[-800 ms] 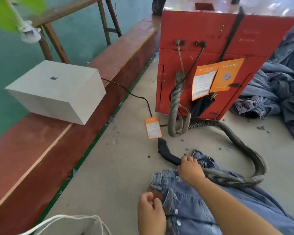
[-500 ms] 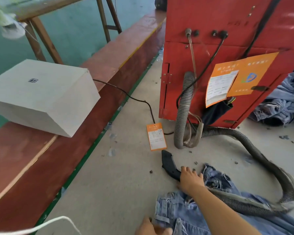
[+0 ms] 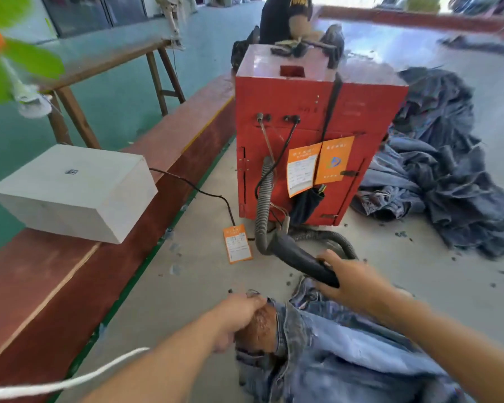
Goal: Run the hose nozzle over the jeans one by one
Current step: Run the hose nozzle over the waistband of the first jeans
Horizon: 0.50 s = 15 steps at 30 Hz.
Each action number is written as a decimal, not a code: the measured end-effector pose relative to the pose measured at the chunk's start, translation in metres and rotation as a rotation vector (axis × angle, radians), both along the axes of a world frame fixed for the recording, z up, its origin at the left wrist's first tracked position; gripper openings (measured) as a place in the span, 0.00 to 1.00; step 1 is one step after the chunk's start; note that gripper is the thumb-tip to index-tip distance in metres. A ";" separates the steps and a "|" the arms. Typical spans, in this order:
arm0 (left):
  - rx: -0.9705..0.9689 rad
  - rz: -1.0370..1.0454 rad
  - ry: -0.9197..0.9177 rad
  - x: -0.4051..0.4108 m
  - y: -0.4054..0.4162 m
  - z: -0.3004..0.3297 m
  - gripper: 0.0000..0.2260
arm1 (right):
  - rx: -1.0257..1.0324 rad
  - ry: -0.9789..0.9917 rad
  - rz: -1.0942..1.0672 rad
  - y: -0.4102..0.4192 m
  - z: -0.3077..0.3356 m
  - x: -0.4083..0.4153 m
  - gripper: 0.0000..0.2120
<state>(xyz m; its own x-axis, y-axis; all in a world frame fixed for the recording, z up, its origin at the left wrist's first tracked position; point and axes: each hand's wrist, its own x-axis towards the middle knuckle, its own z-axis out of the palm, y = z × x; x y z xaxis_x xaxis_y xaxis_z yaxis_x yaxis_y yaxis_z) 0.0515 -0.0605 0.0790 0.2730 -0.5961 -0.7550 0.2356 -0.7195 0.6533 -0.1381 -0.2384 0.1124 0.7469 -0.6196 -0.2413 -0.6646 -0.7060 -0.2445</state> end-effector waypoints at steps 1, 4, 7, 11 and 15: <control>-0.030 0.034 0.020 -0.010 0.000 0.022 0.08 | -0.039 -0.070 -0.024 0.010 0.022 -0.021 0.17; -0.145 0.058 0.122 -0.040 0.002 0.080 0.10 | -0.116 -0.264 -0.095 0.050 0.069 -0.078 0.18; -0.229 0.062 0.155 -0.063 0.010 0.107 0.13 | -0.209 -0.411 -0.186 0.082 0.091 -0.116 0.26; -0.173 0.140 0.200 -0.083 0.035 0.102 0.17 | -0.229 -0.346 -0.214 0.101 0.105 -0.142 0.25; -0.104 0.273 0.266 -0.073 0.049 0.067 0.19 | -0.231 -0.189 -0.170 0.101 0.103 -0.156 0.19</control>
